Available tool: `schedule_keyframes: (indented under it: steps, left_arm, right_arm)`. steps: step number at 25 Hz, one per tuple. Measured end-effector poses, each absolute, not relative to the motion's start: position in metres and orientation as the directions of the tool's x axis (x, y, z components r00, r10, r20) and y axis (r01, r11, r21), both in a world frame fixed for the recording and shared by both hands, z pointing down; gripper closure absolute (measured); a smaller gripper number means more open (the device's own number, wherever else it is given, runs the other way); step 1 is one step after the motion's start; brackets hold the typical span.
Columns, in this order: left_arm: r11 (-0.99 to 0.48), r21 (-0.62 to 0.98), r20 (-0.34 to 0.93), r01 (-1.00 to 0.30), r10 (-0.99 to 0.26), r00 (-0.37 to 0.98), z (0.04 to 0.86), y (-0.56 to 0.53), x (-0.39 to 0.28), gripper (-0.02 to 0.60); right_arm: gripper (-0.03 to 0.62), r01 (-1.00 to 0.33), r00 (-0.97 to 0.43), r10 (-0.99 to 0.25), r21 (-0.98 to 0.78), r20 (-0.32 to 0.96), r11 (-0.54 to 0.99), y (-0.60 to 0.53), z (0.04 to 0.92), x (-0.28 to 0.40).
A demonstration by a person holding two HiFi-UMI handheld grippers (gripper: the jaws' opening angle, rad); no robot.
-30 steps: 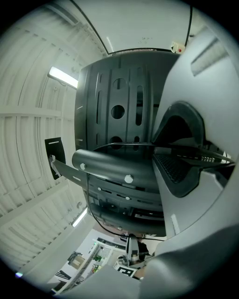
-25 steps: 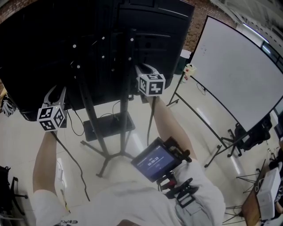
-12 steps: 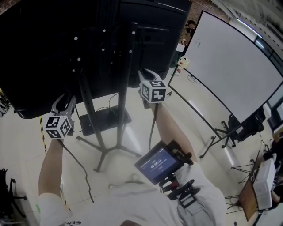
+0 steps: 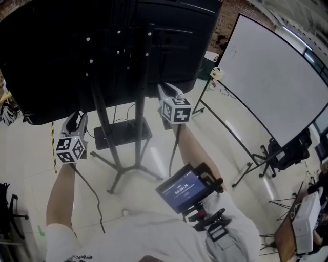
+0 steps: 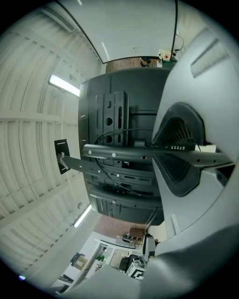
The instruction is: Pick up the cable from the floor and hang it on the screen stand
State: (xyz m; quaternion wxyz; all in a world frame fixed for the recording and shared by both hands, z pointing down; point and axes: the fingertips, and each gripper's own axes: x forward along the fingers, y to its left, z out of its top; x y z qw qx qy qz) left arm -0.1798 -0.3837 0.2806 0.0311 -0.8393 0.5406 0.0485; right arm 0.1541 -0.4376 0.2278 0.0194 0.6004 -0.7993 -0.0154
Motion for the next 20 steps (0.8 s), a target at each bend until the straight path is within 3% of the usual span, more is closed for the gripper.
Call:
schedule_keyframes:
  steps: [13,20]
  left_arm:
    - [-0.287,-0.042,-0.186,-0.957,-0.939,0.290,0.293,-0.225,-0.059,0.570]
    - [-0.246,0.003,-0.129,-0.969,-0.961,0.244,0.327,-0.136,-0.009,0.580]
  right_arm:
    - [0.579,-0.901,-0.434,-0.901,-0.006,-0.008,0.434,-0.282,0.262,0.224]
    - [0.580,-0.857,-0.513,-0.858,-0.067,0.031,0.510,-0.188,0.311,0.246]
